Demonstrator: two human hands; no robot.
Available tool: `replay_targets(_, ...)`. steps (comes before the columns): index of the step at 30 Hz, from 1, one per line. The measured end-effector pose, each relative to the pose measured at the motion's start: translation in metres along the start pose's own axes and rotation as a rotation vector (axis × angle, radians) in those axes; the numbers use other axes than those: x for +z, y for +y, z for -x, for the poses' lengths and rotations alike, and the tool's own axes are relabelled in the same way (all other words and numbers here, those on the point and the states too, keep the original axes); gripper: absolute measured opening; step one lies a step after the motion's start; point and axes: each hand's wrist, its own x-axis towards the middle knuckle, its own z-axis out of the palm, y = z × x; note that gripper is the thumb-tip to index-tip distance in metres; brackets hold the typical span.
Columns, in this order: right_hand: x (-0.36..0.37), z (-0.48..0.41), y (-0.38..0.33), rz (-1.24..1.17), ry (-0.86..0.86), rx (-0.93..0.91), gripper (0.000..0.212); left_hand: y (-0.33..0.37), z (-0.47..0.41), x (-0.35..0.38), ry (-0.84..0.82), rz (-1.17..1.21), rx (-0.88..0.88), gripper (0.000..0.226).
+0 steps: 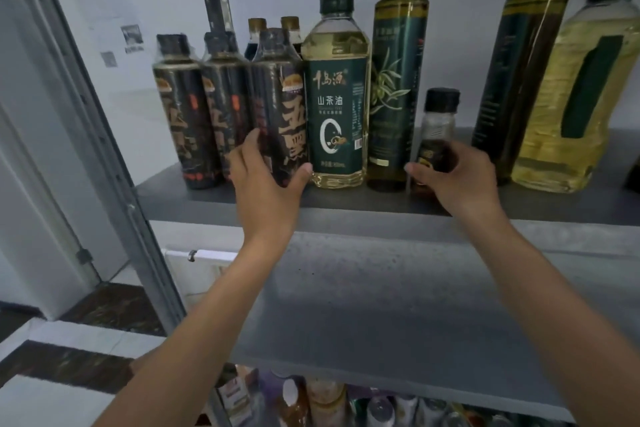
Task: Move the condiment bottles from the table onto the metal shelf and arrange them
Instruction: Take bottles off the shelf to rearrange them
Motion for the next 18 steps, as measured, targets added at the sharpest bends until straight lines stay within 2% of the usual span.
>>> replay_targets(3,-0.005,-0.005,0.006,0.073,0.124,0.046,0.042,-0.006,-0.003,-0.003,-0.046,-0.020,0.015,0.080)
replay_targets(6,-0.007,-0.012,0.012,0.144,0.150,0.090,0.043,-0.006,-0.004,-0.008,-0.076,-0.001,0.030,0.079)
replay_targets(8,-0.005,-0.009,0.012,0.176,0.189,0.122,0.052,-0.005,-0.006,-0.011,-0.089,-0.007,0.034,0.080)
replay_targets(9,-0.003,-0.004,0.010,0.185,0.270,0.099,0.057,-0.004,-0.006,-0.013,-0.096,-0.016,0.030,0.081)
replay_targets(10,0.000,0.005,0.007,0.197,0.388,0.013,0.060,-0.003,-0.006,-0.013,-0.105,-0.021,0.026,0.082)
replay_targets(12,0.010,0.027,-0.004,0.208,0.568,-0.306,0.052,0.001,-0.007,-0.012,-0.127,-0.002,0.024,0.085)
replay_targets(14,0.026,0.041,-0.013,0.143,0.469,-0.515,0.046,0.003,-0.009,-0.009,-0.144,0.034,0.011,0.089)
replay_targets(15,0.033,0.040,-0.019,0.091,0.374,-0.519,0.051,0.003,-0.010,-0.007,-0.150,0.051,-0.001,0.091)
replay_targets(18,0.049,0.020,-0.029,-0.080,0.170,-0.298,0.077,0.004,-0.012,-0.002,-0.157,0.111,-0.031,0.096)
